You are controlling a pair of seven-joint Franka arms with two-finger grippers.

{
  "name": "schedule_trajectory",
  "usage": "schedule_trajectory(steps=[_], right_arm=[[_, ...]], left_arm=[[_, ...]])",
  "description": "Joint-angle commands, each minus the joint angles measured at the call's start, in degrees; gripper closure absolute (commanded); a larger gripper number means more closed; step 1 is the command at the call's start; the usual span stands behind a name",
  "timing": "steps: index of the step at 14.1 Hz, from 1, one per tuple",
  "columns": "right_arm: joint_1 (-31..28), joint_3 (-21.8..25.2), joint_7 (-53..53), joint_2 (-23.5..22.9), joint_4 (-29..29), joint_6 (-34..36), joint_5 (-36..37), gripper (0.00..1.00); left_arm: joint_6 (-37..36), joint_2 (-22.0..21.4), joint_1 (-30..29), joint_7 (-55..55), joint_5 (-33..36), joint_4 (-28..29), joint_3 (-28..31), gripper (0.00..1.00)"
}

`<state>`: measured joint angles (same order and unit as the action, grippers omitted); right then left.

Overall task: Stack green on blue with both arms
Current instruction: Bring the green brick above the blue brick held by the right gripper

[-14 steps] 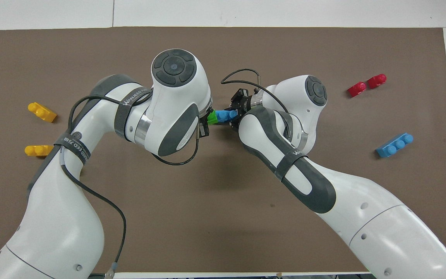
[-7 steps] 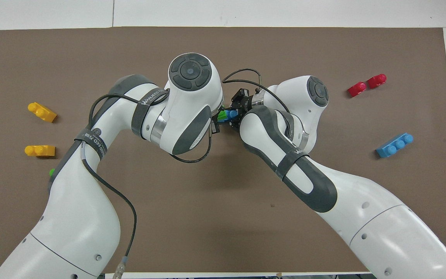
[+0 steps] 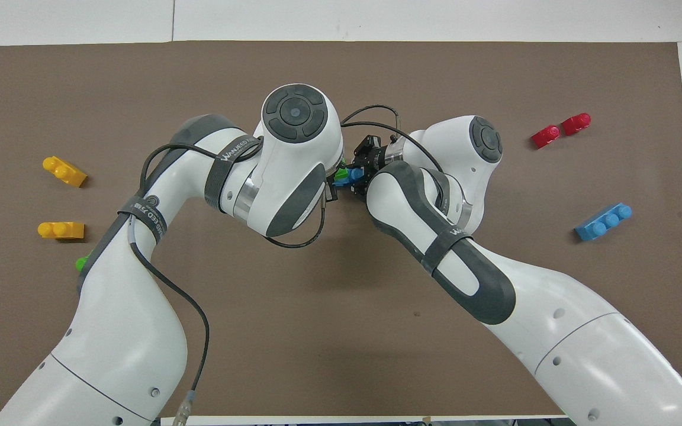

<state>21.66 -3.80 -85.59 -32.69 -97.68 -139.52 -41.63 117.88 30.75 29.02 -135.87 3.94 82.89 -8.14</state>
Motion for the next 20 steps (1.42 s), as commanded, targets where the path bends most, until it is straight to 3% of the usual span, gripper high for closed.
schedule_trajectory(steps=[1, 14, 20], right_arm=[[0.31, -0.07, 2.18, 0.79, -2.51, -1.55, -1.70, 1.00], [0.31, -0.07, 2.44, 0.87, -3.22, -2.43, -1.70, 1.00], [0.31, -0.07, 2.44, 0.87, -3.22, -2.43, -1.70, 1.00]], left_arm=[[1.65, 1.50, 1.39, -1.15, 2.03, -0.36, 0.94, 1.00], [3.85, 1.33, 1.57, -1.94, 5.11, 3.24, 1.02, 1.00], [9.47, 0.62, 2.36, -3.96, 7.04, 9.31, 1.46, 1.00]])
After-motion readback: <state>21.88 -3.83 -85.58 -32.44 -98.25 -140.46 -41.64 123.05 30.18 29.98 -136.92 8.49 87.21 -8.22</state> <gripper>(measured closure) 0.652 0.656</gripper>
